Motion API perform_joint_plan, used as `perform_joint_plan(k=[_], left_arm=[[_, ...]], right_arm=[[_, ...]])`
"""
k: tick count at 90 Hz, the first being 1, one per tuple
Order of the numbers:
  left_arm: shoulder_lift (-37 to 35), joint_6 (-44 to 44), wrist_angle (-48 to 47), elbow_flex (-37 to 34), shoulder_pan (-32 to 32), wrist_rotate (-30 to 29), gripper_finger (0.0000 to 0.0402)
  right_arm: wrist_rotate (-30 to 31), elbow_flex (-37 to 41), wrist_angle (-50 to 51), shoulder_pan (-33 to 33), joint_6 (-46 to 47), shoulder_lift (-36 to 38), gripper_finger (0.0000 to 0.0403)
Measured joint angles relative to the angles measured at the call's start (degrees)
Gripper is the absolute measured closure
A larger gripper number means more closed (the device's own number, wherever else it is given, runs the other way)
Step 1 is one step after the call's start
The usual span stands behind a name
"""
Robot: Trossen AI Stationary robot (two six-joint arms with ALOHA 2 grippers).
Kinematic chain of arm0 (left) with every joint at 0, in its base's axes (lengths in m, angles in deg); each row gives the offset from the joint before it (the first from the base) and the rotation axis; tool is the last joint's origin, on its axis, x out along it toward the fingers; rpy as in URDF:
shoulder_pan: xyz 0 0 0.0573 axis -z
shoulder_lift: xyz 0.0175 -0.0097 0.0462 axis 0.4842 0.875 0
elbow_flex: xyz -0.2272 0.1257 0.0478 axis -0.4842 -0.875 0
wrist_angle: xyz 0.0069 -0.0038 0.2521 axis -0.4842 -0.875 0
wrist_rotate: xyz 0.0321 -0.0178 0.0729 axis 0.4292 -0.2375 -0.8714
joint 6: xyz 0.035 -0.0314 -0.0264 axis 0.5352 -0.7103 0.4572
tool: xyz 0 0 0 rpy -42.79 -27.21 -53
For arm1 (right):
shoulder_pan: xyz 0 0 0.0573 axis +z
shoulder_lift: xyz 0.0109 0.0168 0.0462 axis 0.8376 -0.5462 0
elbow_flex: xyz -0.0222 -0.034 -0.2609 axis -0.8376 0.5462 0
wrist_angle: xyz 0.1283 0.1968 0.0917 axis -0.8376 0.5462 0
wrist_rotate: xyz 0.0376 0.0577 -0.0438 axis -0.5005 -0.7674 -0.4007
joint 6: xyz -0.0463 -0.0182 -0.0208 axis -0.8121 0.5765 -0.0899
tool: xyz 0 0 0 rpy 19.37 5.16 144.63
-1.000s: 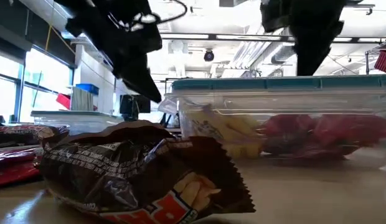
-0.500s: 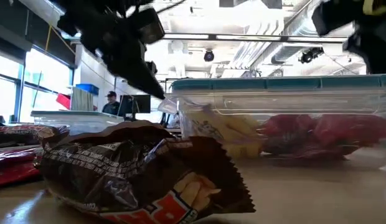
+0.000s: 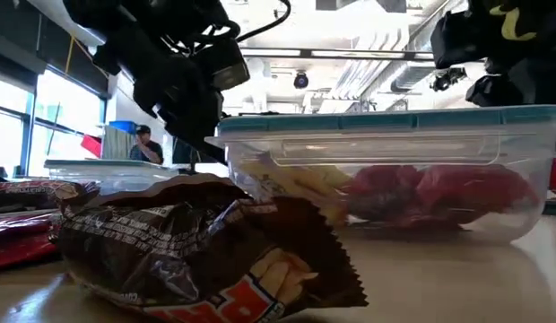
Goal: Sort candy
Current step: Open the transparent bin
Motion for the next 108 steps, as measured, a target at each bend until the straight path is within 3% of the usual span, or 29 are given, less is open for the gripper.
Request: perform_joint_plan(k=[11,27,43,54,62,82,91,108], left_arm=[[0.2,0.7,-1.0,1.1,0.1,-0.6,0.0275],[0.2,1.1,-2.0,1.6,0.0,-9.7,0.0275],[-1.1,-0.8,-8.1,2.4,0.3,-17.0,0.0275],[-3.4,-2.5,-12.3,2.4,0.3,-17.7,0.0275],[-4.9,-2.7,-12.4,2.4,0.4,-17.7,0.0275],[-5.5,-2.4,-12.6,2.3,0.6,-17.4,0.0275],[-5.7,-2.2,-12.2,2.3,0.7,-13.6,0.0275],[-8.6,-1.8,-12.3,3.6,2.2,-9.4,0.0275]], right_arm=[[-0.2,0.0,0.0,-1.5,-1.9,0.0,0.0194],[-0.3,-2.0,3.1,-3.9,-5.2,-0.2,0.0194],[4.2,-7.1,15.8,-4.7,-2.4,-0.2,0.0194],[2.8,-11.0,25.8,-4.4,-0.1,-0.1,0.0194],[3.6,-13.6,27.7,-4.1,-0.2,0.0,0.0194],[10.7,-15.2,12.0,-4.1,-3.3,-0.1,0.0194],[13.3,-15.2,3.1,-5.4,-7.4,-0.9,0.0194],[10.4,-15.2,-9.2,-9.5,-17.6,-4.0,0.0194]])
